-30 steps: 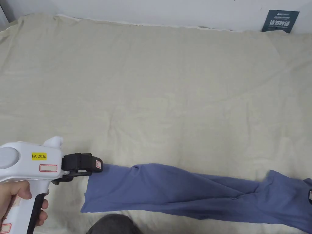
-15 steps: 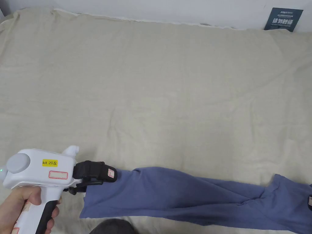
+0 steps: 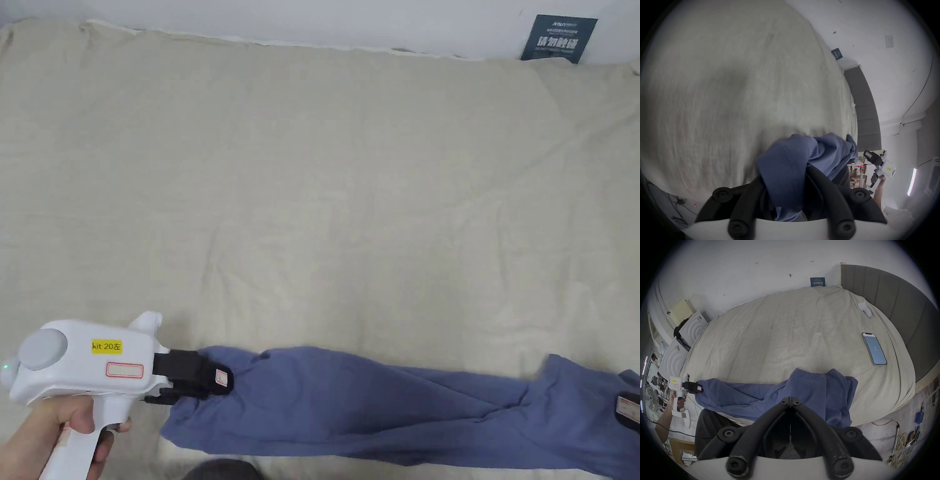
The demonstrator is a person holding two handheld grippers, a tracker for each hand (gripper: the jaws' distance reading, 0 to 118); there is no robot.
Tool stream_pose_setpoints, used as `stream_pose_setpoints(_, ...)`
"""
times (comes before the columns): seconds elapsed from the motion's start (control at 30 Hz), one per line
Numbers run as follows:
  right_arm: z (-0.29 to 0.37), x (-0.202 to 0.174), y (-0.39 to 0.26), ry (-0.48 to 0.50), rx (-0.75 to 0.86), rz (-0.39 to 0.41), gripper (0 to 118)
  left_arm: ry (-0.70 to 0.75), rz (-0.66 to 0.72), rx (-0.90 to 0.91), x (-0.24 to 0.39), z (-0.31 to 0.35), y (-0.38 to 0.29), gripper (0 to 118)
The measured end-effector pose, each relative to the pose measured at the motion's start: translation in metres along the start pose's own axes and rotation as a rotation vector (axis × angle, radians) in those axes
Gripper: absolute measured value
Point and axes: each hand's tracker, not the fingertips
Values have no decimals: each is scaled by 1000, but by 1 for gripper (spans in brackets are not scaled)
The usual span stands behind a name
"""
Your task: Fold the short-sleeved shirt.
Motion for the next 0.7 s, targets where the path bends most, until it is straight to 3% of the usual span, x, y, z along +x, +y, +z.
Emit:
stream_pose_setpoints(0.07, 1, 0, 1, 5, 3, 4, 0, 42, -61, 48, 17, 7, 12, 13)
stream_pose_setpoints(0.17, 1, 1, 7, 12, 14, -12, 0, -28, -44, 113, 35, 17, 37, 13)
stream_pose_setpoints(0.27, 0, -1, 12, 15, 26, -20, 0, 54, -99, 136, 46, 25, 57, 13)
stream_pose_setpoints(0.43, 1, -1, 16, 22, 38, -18, 0, 161, -55, 150, 26, 50, 82, 13)
stream_pose_setpoints(0.57, 2, 0, 19, 28, 45, -23, 0, 276, 4, 161, 7, 80, 79, 13)
stream_pose_setpoints(0.7, 0, -1, 20, 30, 49, -25, 0, 338, -28, 134, 25, 87, 65, 13)
